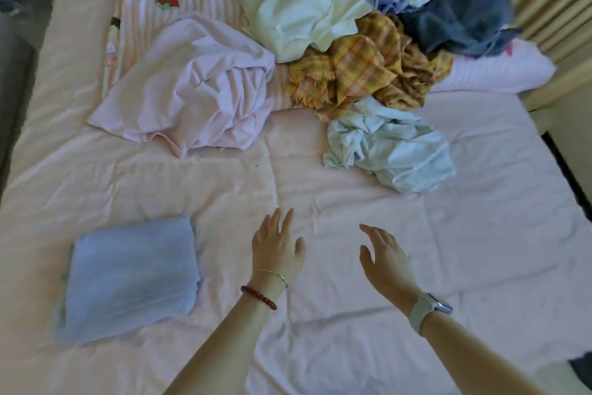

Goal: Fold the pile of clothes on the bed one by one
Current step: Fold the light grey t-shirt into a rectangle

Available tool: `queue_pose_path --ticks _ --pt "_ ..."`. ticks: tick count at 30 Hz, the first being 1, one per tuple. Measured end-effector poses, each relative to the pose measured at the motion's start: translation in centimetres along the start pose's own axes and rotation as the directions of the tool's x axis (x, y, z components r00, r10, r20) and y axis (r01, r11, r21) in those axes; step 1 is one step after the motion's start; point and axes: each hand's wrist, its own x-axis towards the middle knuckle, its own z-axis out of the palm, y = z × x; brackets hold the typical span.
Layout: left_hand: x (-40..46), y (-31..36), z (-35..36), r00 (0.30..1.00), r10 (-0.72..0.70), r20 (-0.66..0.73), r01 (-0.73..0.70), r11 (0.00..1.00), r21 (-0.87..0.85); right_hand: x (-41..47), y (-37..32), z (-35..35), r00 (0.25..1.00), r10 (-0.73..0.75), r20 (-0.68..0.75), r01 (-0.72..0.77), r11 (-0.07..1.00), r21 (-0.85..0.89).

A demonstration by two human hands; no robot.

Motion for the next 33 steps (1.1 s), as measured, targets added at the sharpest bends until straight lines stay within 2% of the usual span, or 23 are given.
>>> queue_pose_path --ticks 3,5,8,10,12,15,18,20,21,22,23,24,25,28,30,31,33 --pt "3.9 5.3 3.2 0.997 0.022 0.067 -0.025 0.999 0.041 4.0 5.5 -3.1 0.999 0.005 -0.046 -0.01 0.994 -0.107" --pt "6.1 8.2 6.3 0.987 -0.029 0.159 0.022 0.999 0.05 7.6 8.9 -4.3 0.996 -0.02 -0.087 0.006 0.988 -0.154" --pt "8.1 10.2 11.3 0.952 -0.158 0.263 0.137 0.986 0.095 13.3 12.8 -5.2 0.975 -0.146 -0.166 0.108 0.97 -0.22" --pt "8.6 10.4 13.8 0.953 -0.198 0.228 0.162 0.973 0.167 17.0 14.5 -5.9 0.953 -0.233 -0.193 0.174 0.944 -0.282" --pt "9.0 9.9 15.1 0.963 -0.21 0.172 0.173 0.963 0.205 20.7 15.5 -6.6 0.968 -0.233 -0.093 0.185 0.914 -0.362" --pt "9.6 9.5 15.3 0.958 -0.225 0.18 0.188 0.962 0.199 24.9 16.3 -7.2 0.987 -0.098 0.128 0.142 0.904 -0.402" --pt "10.0 9.3 14.5 0.954 -0.216 0.206 0.175 0.964 0.201 25.3 16.1 -6.5 0.979 -0.029 0.202 0.11 0.908 -0.404" --pt "10.2 9.2 14.0 0.951 -0.208 0.231 0.186 0.976 0.111 23.4 15.6 -5.8 0.986 -0.068 0.151 0.111 0.948 -0.298" --pt "10.1 9.3 13.4 0.96 -0.201 0.197 0.21 0.977 -0.027 21.9 15.5 -5.2 0.989 -0.111 0.096 0.129 0.967 -0.218" --pt "9.9 9.3 12.7 0.969 -0.218 0.12 0.24 0.942 -0.232 19.7 15.5 -4.5 0.981 -0.192 0.022 0.193 0.973 -0.13" --pt "9.3 9.5 11.9 0.963 -0.269 0.021 0.251 0.866 -0.433 17.0 15.6 -3.7 0.958 -0.285 -0.031 0.284 0.958 -0.046" --pt "8.5 9.5 11.1 0.942 -0.326 -0.083 0.226 0.797 -0.561 13.7 15.5 -2.8 0.933 -0.358 -0.038 0.359 0.932 0.041" --pt "7.3 9.8 10.2 0.912 -0.371 -0.177 0.194 0.769 -0.609 10.3 15.6 -2.0 0.912 -0.41 0.016 0.405 0.905 0.13" --pt "4.0 10.6 8.5 0.853 -0.409 -0.323 0.129 0.766 -0.63 0.3 16.8 0.8 0.822 -0.461 0.333 0.372 0.879 0.297" --pt "2.8 11.0 8.2 0.881 -0.353 -0.314 0.108 0.798 -0.593 -3.8 18.1 1.5 0.736 -0.424 0.528 0.282 0.901 0.329" --pt "2.4 11.1 8.5 0.913 -0.301 -0.276 0.107 0.828 -0.55 -5.0 18.7 1.5 0.74 -0.412 0.531 0.259 0.904 0.342" --pt "2.6 10.8 9.9 0.962 -0.212 -0.173 0.119 0.895 -0.43 -6.1 19.6 1.1 0.842 -0.299 0.448 0.146 0.927 0.345"
